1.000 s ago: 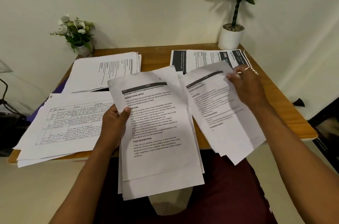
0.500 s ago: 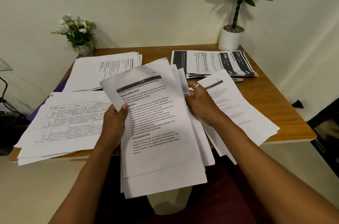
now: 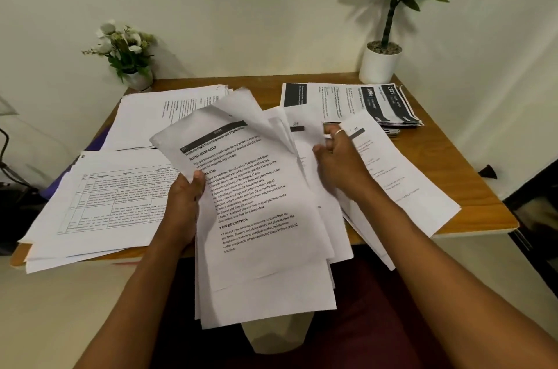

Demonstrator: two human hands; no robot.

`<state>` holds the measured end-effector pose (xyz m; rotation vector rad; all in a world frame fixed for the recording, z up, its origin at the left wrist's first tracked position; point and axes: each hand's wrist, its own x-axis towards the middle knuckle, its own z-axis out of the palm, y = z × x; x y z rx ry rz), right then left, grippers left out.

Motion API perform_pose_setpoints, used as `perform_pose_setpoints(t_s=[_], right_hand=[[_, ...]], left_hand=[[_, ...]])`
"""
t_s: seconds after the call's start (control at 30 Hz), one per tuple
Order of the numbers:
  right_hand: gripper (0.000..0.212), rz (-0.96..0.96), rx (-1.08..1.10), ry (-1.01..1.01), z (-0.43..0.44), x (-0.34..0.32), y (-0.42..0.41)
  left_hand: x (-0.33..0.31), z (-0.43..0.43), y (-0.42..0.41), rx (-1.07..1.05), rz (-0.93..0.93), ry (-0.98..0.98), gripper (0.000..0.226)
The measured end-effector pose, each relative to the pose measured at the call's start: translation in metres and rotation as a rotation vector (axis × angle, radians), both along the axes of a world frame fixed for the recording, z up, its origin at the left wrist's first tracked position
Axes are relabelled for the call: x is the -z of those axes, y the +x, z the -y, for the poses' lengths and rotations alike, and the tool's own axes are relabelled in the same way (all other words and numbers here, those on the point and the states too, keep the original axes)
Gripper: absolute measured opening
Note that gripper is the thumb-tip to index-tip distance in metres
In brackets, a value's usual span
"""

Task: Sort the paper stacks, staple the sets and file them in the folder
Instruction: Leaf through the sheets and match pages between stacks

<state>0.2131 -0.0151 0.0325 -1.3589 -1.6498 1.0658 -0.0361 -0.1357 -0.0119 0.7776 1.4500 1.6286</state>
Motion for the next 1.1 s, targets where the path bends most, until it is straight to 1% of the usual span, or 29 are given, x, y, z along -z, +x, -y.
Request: perform_pose_setpoints(t_s=[0.07, 0.17, 0.2, 0.23, 0.3, 0.33, 0.37, 0.47, 0.5, 0.57, 0.63, 0.67, 0.73, 0.8, 0.97, 1.03, 1.1], right_hand=[[0.031, -0.065, -0.082, -0.106, 0.008, 0.007, -0.01], [0.042, -0.194, -0.17, -0.227, 0.014, 0.011, -0.018], [0.042, -0.257, -0.189, -0.259, 0.013, 0.009, -0.016], [0.038, -0.32, -0.2, -0.283, 0.012, 0.007, -0.012], [0.024, -0.357, -0.164, -0.269, 0.007, 0.003, 0.001], [0.021, -0.31, -0.11, -0.216, 0.003, 0.003, 0.009], [0.022, -0.203, -0.031, -0.128, -0.003, 0.007, 0.021], [0.028, 0.204, 0.255, 0.219, -0.025, 0.031, 0.063], [0.033, 0.315, 0.325, 0.281, -0.032, 0.04, 0.077], [0.053, 0.46, 0.408, 0.262, -0.042, 0.053, 0.096], [0.072, 0.527, 0.409, 0.203, -0.048, 0.061, 0.102], [0.077, 0.565, 0.4, 0.194, -0.051, 0.064, 0.102], [0.078, 0.637, 0.384, 0.205, -0.056, 0.068, 0.101], [0.077, 0.644, 0.404, 0.223, -0.057, 0.067, 0.099], [0.065, 0.646, 0.448, 0.357, -0.05, 0.068, 0.098], [0.052, 0.613, 0.45, 0.4, -0.047, 0.068, 0.098], [0.03, 0.591, 0.44, 0.446, -0.046, 0.068, 0.1]], left_hand=[[0.002, -0.001, -0.002, -0.016, -0.046, -0.026, 0.027], [0.001, -0.001, 0.0, -0.038, -0.163, -0.036, 0.022], [0.001, -0.001, 0.0, -0.043, -0.196, -0.04, 0.021], [0.002, -0.001, 0.0, -0.051, -0.231, -0.048, 0.021], [0.003, -0.001, -0.002, -0.051, -0.298, -0.054, 0.021], [0.005, -0.001, -0.004, -0.051, -0.32, -0.053, 0.022], [0.007, -0.002, -0.004, -0.051, -0.33, -0.058, 0.022], [0.011, -0.004, -0.007, -0.058, -0.312, -0.081, 0.025], [0.012, -0.004, -0.007, -0.063, -0.295, -0.091, 0.028], [0.014, -0.006, -0.008, -0.06, -0.271, -0.093, 0.035], [0.012, -0.005, -0.008, -0.043, -0.229, -0.075, 0.039], [0.012, -0.005, -0.008, -0.031, -0.218, -0.066, 0.04], [0.012, -0.005, -0.008, -0.008, -0.195, -0.062, 0.037], [0.013, -0.005, -0.008, 0.01, -0.155, -0.07, 0.029], [0.012, -0.004, -0.007, -0.006, -0.122, -0.065, 0.015], [0.012, -0.004, -0.006, -0.01, -0.121, -0.062, 0.015], [0.012, -0.005, -0.006, -0.01, -0.125, -0.058, 0.016]])
